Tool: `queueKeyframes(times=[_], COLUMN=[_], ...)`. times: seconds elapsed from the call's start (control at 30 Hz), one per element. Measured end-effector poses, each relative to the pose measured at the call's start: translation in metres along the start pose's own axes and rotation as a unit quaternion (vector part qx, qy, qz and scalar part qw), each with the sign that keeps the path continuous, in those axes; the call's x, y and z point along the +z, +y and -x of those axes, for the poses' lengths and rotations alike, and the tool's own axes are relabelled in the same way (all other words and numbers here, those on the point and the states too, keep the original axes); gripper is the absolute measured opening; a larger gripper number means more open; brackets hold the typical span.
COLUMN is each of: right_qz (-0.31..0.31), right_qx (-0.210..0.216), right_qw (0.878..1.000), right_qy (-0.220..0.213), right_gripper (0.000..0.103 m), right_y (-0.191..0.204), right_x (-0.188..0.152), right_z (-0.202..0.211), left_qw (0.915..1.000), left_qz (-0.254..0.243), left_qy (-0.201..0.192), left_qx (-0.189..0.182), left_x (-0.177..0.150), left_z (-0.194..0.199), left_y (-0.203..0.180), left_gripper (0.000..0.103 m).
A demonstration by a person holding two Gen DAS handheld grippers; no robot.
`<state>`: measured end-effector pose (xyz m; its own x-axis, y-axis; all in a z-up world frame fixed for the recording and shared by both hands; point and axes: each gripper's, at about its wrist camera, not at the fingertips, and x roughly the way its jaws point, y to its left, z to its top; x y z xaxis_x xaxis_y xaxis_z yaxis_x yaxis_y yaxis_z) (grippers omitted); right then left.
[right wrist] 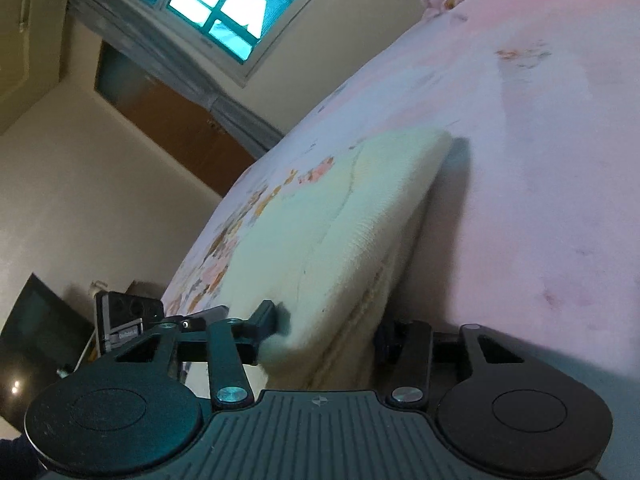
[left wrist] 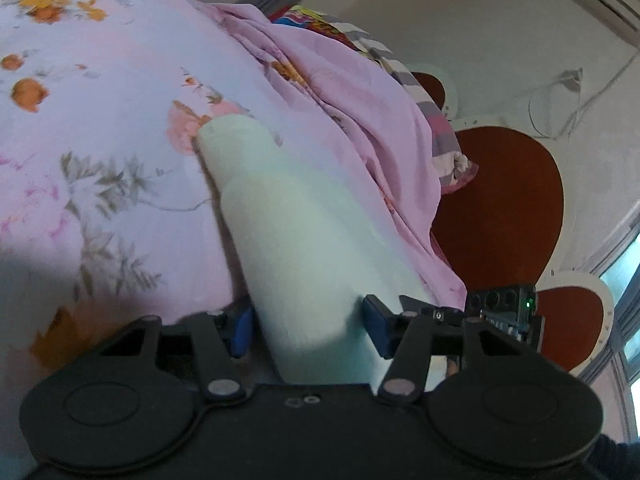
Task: Fold small clothes
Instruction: 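Grasp the strip end with the left gripper while the right gripper grasps the folded edge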
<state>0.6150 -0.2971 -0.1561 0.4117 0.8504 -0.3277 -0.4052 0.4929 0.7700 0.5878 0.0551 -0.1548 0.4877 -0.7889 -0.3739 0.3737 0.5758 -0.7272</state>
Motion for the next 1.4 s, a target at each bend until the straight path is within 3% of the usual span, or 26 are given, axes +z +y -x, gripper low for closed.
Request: queueKeyframes(times=[0.1, 0.27, 0.37, 0.53, 0.63, 0.8, 0.97, 1.13, 1.4], right_qz=[0.006, 0.034, 0.056, 0.113, 0.155, 0.198, 0.233, 0.241, 0.202], right_qx=[0.005, -0.034, -0.048, -0.019, -0.007, 0.006, 0.03, 0.039, 0.035], right_qw=[1.0, 0.999, 0.997, 0.991, 0.984, 0.975, 0.967, 0.966, 0.977], right_qy=[-0.002, -0.015, -0.037, -0.072, -0.091, -0.101, -0.096, -0.082, -0.064], right_gripper=[0.047, 0.034, 0.031, 0.03, 0.031, 0.031, 0.031, 0.031, 0.031], right_y=[-0.001, 0.018, 0.043, 0.114, 0.167, 0.255, 0.329, 0.357, 0.331], right_x=[0.0, -0.013, -0.019, -0.037, -0.062, -0.124, -0.195, -0.23, -0.191], right_z=[-0.003, 0.007, 0.021, 0.061, 0.093, 0.134, 0.153, 0.134, 0.062], left_qw=[0.9999, 0.9918, 0.9912, 0.9852, 0.9766, 0.9665, 0.9601, 0.96, 0.9639], left_qz=[0.004, -0.078, -0.073, -0.099, -0.132, -0.171, -0.197, -0.193, -0.155], left_qy=[-0.007, -0.032, -0.063, -0.124, -0.161, -0.182, -0.184, -0.18, -0.185], left_qx=[-0.007, 0.095, 0.09, 0.065, 0.055, 0.061, 0.075, 0.092, 0.112], left_x=[0.003, -0.005, -0.009, -0.024, -0.045, -0.093, -0.145, -0.163, -0.117], left_z=[-0.003, -0.008, 0.01, 0.077, 0.129, 0.211, 0.276, 0.304, 0.286], left_y=[0.003, -0.033, -0.046, -0.093, -0.138, -0.201, -0.238, -0.234, -0.167], left_gripper=[0.054, 0.036, 0.03, 0.029, 0.029, 0.029, 0.03, 0.03, 0.03])
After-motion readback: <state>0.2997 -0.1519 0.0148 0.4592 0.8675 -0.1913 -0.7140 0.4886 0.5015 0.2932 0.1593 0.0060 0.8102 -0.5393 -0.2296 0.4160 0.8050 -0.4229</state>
